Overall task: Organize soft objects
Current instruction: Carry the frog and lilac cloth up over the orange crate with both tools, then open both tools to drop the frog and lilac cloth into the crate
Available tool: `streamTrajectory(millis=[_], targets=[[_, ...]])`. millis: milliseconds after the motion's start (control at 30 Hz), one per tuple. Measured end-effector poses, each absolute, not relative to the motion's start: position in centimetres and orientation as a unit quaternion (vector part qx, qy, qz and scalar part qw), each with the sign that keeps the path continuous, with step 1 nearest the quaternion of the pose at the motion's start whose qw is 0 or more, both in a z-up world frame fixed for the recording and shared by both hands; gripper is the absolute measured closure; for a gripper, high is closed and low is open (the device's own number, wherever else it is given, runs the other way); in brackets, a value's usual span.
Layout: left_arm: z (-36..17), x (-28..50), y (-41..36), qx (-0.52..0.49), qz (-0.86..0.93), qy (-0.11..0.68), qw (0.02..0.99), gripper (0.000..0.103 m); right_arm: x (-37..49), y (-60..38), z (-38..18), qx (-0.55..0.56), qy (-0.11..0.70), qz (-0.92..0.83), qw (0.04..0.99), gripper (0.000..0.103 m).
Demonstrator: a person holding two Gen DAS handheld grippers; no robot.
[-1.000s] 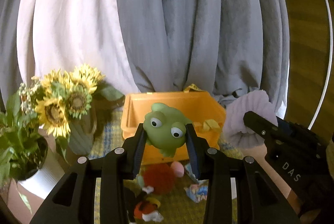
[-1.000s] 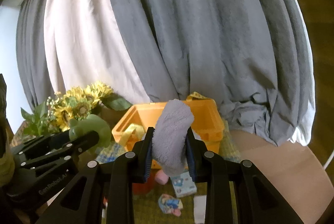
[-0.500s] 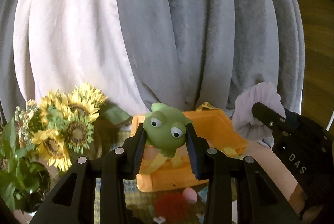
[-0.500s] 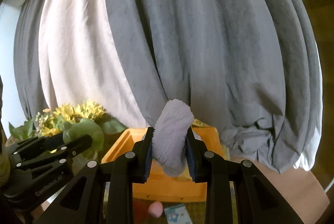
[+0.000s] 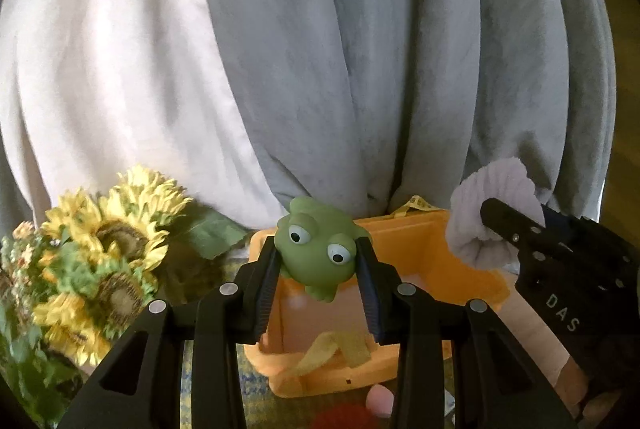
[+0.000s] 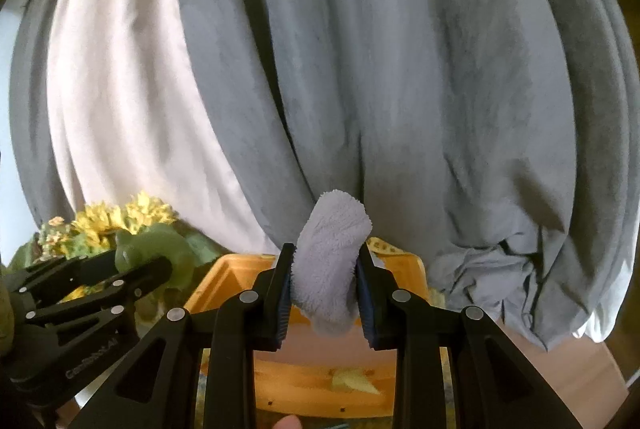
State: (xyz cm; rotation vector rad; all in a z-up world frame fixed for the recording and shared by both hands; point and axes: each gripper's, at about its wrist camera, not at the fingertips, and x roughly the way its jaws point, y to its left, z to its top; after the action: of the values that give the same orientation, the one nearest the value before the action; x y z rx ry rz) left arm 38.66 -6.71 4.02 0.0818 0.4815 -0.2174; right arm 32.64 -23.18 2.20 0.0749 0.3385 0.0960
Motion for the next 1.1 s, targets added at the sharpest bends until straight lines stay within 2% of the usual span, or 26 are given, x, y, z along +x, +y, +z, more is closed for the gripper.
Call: streamTrajectory(millis=[400,800,967,1033,1100], targets=[[0.8,45.8,-7.9,0.047,-0.136,0.326,0.934,0.066,40.1,-23.7,-0.5,0.051,0.295,0.047,0.953,0.074],[-3.6,49.0,-8.7,0.059,-0.145,0.405,0.901,0.064,44.0,-23.6,-4.4,0.033,0.372,0.048,0.926,0.072],[-3.7,48.9,-8.6,0.065,-0.145,0.404,0.901,0.053,45.0,-24.3,-5.8,0.047,0.392,0.045,0.917,0.056],[-3.6,48.6,-8.5,0.062,-0.141,0.400,0.903,0.048,45.0,-24.6,-5.9,0.055,0.398,0.046,0.915,0.045],[-3.3,48.2,-8.3,0.064,-0.133,0.395,0.907,0.047,44.8,-24.8,-5.6,0.058,0.392,0.040,0.917,0.043]])
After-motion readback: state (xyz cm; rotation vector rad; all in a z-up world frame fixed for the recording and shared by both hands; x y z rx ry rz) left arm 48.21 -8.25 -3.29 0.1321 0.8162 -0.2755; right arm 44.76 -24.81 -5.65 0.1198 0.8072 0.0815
